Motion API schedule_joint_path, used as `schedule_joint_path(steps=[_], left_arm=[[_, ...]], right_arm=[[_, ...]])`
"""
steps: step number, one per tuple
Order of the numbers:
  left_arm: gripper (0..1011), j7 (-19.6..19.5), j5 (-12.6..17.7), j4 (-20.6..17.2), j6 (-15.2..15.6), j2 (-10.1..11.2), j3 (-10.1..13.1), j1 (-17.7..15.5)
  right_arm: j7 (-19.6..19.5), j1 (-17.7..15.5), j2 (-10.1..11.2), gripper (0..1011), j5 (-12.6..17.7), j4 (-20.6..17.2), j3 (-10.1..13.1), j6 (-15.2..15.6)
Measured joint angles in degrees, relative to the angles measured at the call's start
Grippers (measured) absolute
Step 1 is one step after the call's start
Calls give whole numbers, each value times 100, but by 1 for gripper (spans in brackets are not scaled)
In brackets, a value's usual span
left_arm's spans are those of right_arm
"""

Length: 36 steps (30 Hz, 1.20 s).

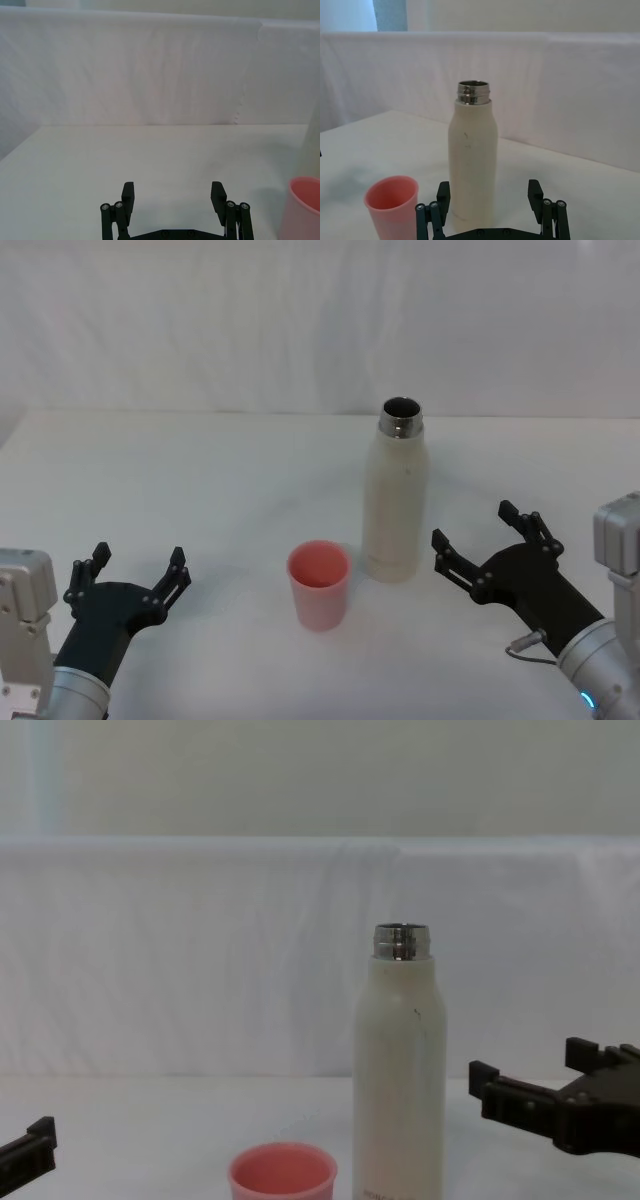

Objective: Grasp the thermos with one hand and pour water into the cup lid.

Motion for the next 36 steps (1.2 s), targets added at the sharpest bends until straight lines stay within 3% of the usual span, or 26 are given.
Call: schedule_joint_path(steps=[10, 36], left_arm=[[1001, 0, 0, 0, 0, 0, 0, 0], [1001, 0, 0, 0, 0, 0, 0, 0]], right_arm=[[5, 76, -29, 1000, -2, 83, -156, 40], [3, 292, -78, 1000, 27, 297, -221, 24]])
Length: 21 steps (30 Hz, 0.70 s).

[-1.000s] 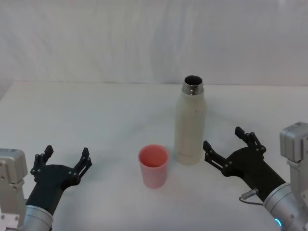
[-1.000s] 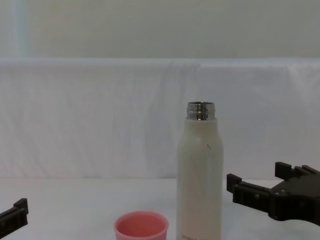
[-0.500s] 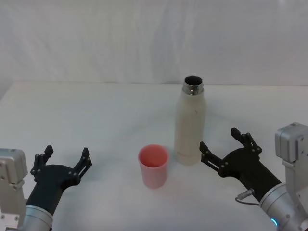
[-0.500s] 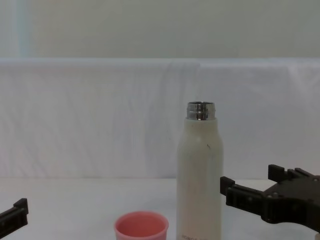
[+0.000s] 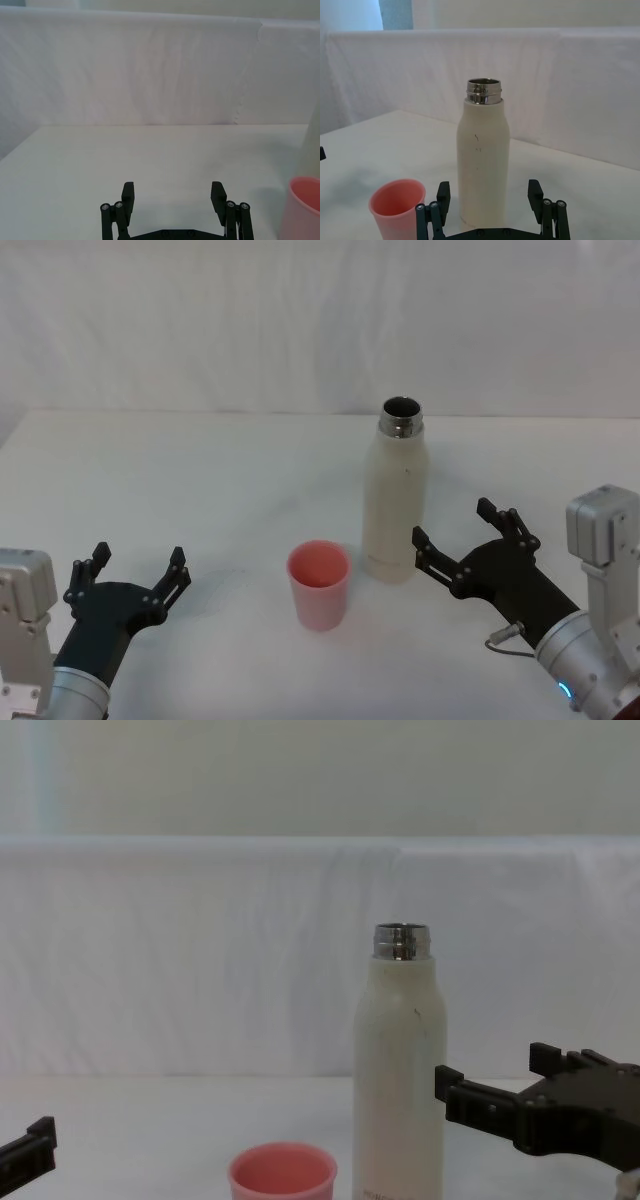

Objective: Grasp the thermos with one hand and pour water into the cup lid.

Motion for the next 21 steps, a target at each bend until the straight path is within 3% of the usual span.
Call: schedule_joint_path(steps=[21], left_arm=[[1001, 0, 0, 0, 0, 0, 0, 0]], right_arm=[[147, 560, -168, 1000, 377, 664, -86, 37]])
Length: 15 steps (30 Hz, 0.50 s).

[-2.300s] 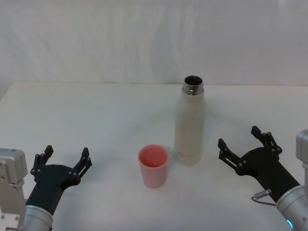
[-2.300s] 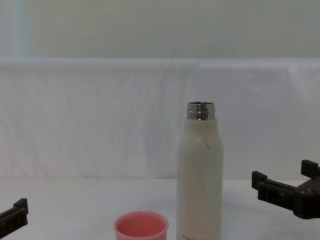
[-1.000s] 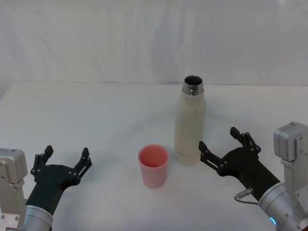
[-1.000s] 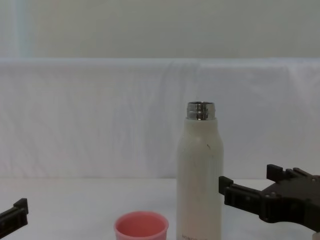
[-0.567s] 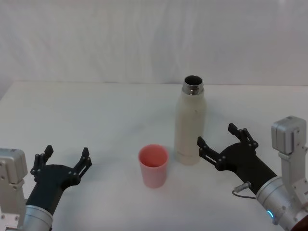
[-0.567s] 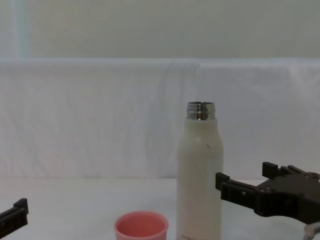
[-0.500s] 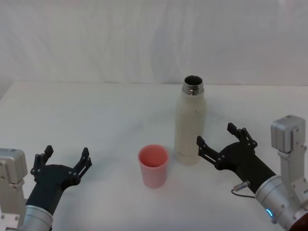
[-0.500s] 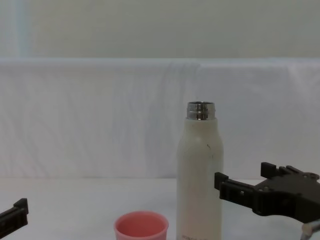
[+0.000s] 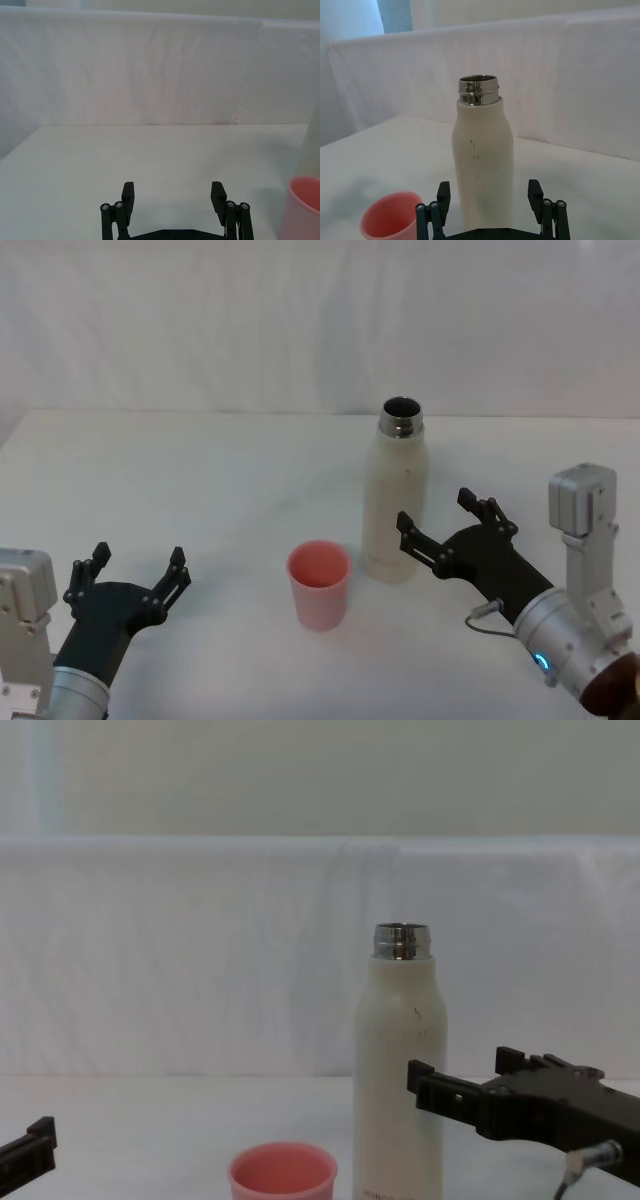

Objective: Grasp the thermos with one hand and pour water into the cup lid.

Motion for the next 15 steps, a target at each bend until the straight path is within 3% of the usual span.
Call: schedule_joint_path(steps=[15], left_arm=[[1001, 0, 0, 0, 0, 0, 0, 0]], right_arm=[[25, 427, -38, 1000, 102, 312, -182, 145]])
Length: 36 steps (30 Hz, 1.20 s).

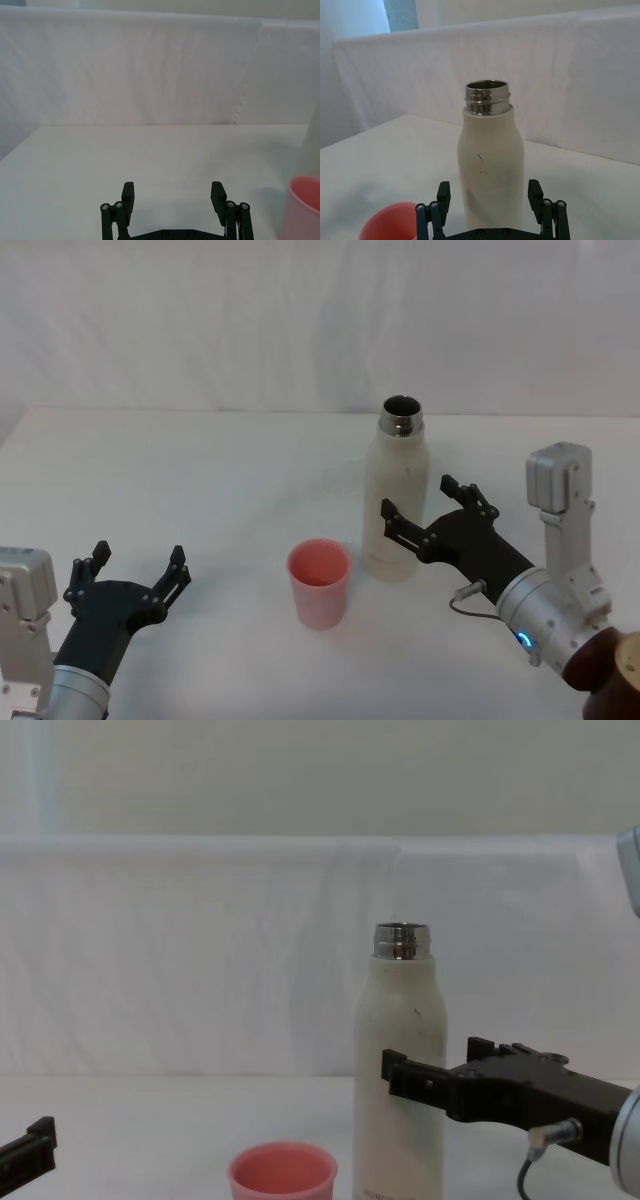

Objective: Grasp the thermos with one hand and pour water into the cup lid.

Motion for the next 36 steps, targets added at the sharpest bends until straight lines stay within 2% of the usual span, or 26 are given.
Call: schedule_joint_path(steps=[11, 36], left_arm=[[1001, 0, 0, 0, 0, 0, 0, 0], [1001, 0, 0, 0, 0, 0, 0, 0]], right_arm=[[-51, 226, -27, 1000, -125, 186, -129, 65], [-107, 557, -184, 1000, -255, 540, -182, 93]])
